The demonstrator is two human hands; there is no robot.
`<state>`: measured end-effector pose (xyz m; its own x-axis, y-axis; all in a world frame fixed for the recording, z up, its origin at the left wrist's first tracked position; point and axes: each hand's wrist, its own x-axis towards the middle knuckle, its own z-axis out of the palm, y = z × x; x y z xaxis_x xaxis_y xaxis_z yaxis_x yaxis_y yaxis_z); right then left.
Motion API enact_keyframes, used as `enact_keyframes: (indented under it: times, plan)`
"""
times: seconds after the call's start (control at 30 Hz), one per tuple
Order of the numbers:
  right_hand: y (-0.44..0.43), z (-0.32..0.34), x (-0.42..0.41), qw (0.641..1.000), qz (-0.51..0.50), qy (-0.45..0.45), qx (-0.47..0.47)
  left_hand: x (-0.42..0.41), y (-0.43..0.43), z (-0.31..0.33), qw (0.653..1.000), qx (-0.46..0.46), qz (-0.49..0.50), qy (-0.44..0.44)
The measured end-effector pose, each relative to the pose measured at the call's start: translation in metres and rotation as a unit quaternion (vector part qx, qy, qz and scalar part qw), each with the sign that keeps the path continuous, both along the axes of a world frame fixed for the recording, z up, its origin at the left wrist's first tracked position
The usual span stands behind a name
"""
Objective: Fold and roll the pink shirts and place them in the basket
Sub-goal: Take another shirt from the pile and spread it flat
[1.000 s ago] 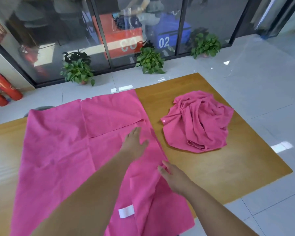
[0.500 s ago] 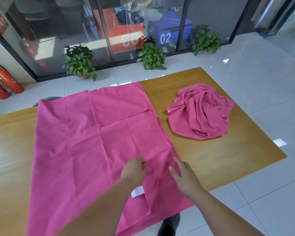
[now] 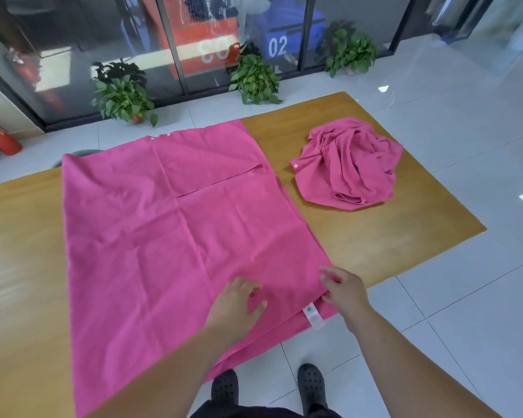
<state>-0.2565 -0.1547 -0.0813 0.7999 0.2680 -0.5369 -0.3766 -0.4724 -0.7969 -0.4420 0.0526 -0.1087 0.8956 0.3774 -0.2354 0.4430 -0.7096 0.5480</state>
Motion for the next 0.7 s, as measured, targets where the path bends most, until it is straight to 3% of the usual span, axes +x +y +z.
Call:
enact_keyframes:
  times: [0.1, 0.2, 0.4, 0.47, 0.6, 0.7]
  plan:
    - [0.003, 0.007, 0.01, 0.999, -0.005, -0.008, 0.051, -0.024, -0.023, -0.004, 0.995, 0.083, -0.036, 0.034]
    - [-0.006, 0.021, 0.022, 0.992, -0.01, -0.014, 0.128, -0.036, -0.049, -0.005, 0.994, 0.107, 0.004, 0.027]
    - [-0.044, -0.01, 0.035, 0.991, 0.132, -0.017, -0.023, -0.056, -0.064, -0.01, 0.977, 0.151, 0.153, -0.01]
    - [-0.047, -0.007, 0.039, 0.987, 0.16, -0.024, -0.017, -0.063, -0.067, -0.006, 0.965, 0.189, 0.181, -0.028]
    - [-0.061, 0.011, 0.04, 0.987, 0.104, -0.096, 0.074, -0.07, -0.082, 0.001, 0.939, 0.245, 0.234, -0.048]
    - [-0.077, -0.002, 0.037, 0.978, 0.175, -0.115, -0.002, -0.077, -0.095, -0.008, 0.939, 0.261, 0.223, 0.002]
